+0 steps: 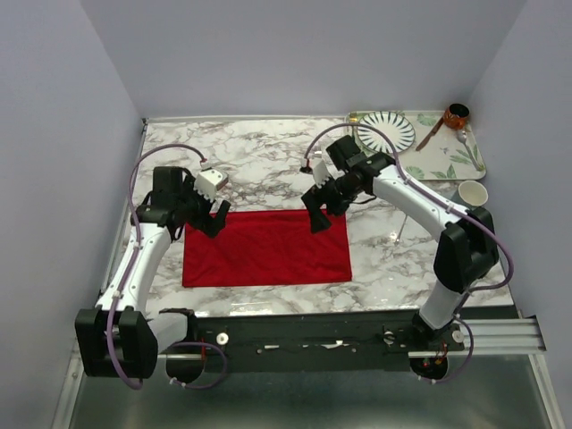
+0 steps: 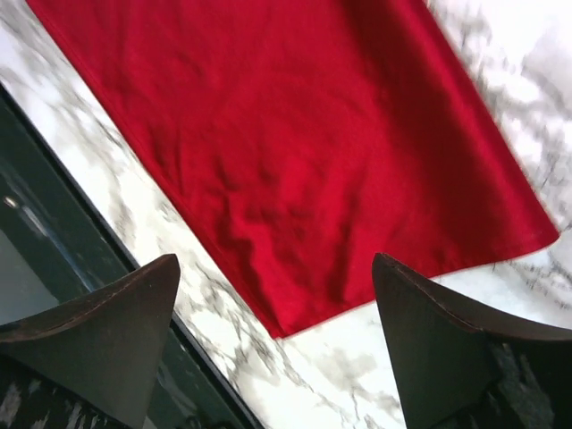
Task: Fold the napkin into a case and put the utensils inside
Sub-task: Smooth out the rectangle-folded napkin at the center of the board.
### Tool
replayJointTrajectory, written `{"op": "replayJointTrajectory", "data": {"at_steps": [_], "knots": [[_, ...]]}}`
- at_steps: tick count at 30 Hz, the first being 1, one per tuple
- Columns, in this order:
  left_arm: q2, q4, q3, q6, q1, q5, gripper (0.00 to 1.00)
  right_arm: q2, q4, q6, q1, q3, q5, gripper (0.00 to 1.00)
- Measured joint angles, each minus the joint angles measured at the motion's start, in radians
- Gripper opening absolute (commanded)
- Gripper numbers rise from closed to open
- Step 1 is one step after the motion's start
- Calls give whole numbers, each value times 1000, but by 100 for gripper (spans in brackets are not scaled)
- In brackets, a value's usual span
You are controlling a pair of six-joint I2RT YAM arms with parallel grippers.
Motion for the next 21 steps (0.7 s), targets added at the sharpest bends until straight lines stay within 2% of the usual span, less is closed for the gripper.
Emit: {"op": "replayJointTrajectory", "data": {"at_steps": [3, 8, 12, 14, 21], "knots": [[-72, 119, -6, -128, 0, 24, 99, -9, 48, 62, 0, 62, -33, 100], [-152, 322, -23, -285, 2, 95, 99, -46, 238, 200, 0, 166, -45, 100], [-97, 385, -7, -370, 2, 173, 99, 38, 323, 277, -10, 362, -84, 100], [-21, 408, 8, -420, 2, 216, 99, 81, 355, 299, -21, 396, -131, 100], [114, 547, -66, -631, 2, 303, 99, 141, 419, 410, -44, 156, -299, 100]]}}
